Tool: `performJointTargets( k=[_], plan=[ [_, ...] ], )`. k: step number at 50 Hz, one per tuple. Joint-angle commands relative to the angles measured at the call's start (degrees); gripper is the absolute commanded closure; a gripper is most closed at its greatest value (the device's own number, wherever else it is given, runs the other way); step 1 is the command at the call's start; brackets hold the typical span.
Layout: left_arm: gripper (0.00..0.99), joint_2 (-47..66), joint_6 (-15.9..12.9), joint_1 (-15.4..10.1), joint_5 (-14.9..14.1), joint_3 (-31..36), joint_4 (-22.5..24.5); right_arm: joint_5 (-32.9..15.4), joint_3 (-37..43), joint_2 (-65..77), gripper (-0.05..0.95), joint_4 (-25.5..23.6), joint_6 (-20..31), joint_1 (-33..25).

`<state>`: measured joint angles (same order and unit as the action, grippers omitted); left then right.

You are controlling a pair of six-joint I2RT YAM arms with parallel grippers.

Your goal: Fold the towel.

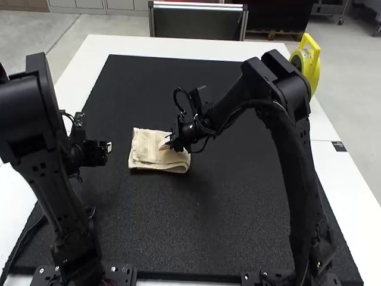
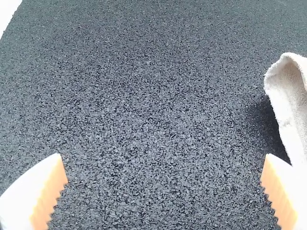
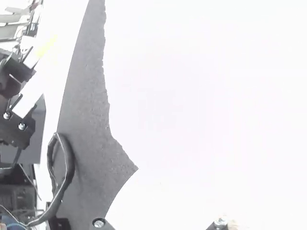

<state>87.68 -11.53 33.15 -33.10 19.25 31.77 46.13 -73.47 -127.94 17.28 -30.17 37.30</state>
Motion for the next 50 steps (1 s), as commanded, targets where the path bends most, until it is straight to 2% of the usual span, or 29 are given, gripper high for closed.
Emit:
performJointTargets(
  k=[1,34,50],
  plan=[
    [0.038,-1.46,-0.34,0.60,-1.44,0.27,0.49,0.72,-0.27,-1.17,0.92,0.65,0.73,0.41],
    [0.038,-1.46,-0.42,0.60,-1.88,-0.17,0.57,-0.34,-0.62,-4.07,0.92,2.23,1.35,-0.30],
    [0.038,-1.46,-0.25,0.60,-1.88,-0.26,0.49,-0.07,-5.10,0.06,0.92,-0.49,-0.06,0.14]
  ],
)
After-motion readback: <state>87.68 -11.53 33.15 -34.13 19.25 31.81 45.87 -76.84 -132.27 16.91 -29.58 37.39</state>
